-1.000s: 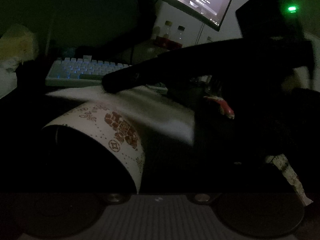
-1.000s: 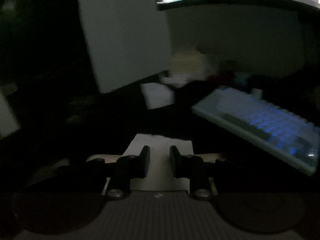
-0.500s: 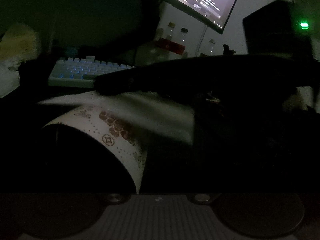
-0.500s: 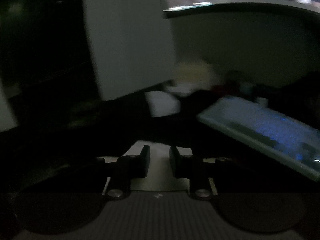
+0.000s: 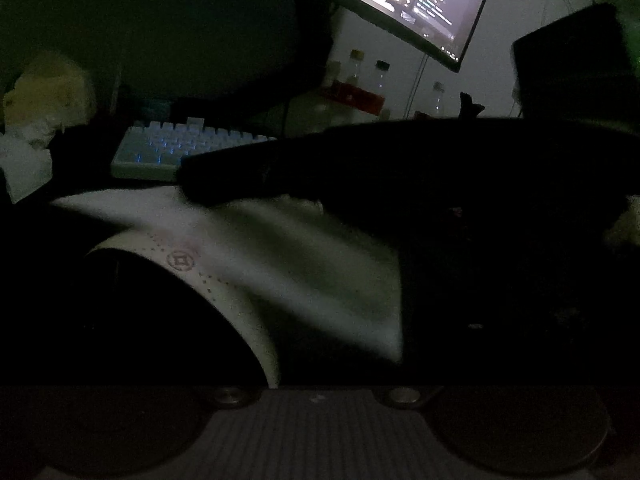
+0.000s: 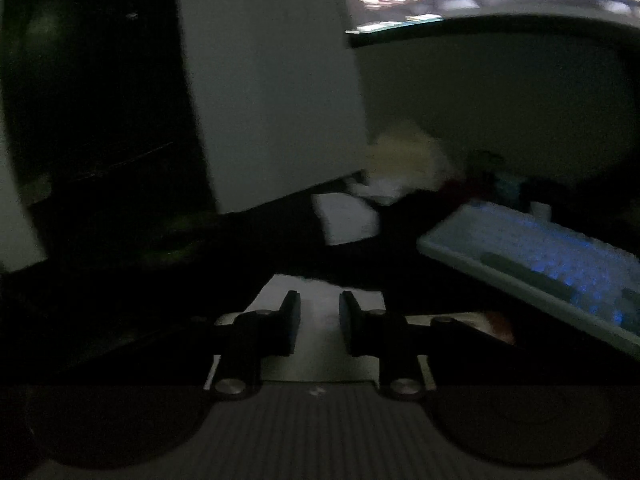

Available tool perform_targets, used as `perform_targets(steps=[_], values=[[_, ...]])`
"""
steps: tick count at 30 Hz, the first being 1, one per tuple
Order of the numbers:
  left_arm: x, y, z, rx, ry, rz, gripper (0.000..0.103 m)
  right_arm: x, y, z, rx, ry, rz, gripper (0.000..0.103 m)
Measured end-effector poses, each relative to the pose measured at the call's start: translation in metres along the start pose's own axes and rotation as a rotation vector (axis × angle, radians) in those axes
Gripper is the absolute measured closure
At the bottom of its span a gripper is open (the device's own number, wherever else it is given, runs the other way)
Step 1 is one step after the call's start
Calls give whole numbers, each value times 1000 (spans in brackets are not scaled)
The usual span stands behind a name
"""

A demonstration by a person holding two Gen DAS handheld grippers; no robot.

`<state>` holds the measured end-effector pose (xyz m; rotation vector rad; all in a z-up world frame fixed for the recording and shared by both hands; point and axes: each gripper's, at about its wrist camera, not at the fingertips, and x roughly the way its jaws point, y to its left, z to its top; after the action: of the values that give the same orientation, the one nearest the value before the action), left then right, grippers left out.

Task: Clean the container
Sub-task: 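Rub the paper towel back and forth over the thermos with the right gripper, then rotate the thermos in the left gripper while the right gripper wipes it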

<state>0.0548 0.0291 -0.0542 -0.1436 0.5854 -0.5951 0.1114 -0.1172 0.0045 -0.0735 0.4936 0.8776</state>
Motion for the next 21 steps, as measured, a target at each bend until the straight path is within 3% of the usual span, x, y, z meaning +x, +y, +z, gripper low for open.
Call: perform_targets(steps=[2,5,7,10,12,19,21], values=[[0,1,0,-1,-1,-2,0,6,-11,1,-1,2,-100,78],[0,2,1,-3,-3,-5,0,11,-17,3,40,8,-132,77],[2,3,2,-5,-4,-4,0,12,-8,3,27,8,-91,77],[3,5,5,-16,-2,2,0,10,11,0,-24,-9,39,77],[3,7,6,-22,2,1,0,9,12,0,-25,-10,67,77],[3,7,10,-37,31,11,0,18,-20,1,43,-12,-138,78],[4,5,12,-37,54,27,0,16,-13,1,36,-8,-119,77]])
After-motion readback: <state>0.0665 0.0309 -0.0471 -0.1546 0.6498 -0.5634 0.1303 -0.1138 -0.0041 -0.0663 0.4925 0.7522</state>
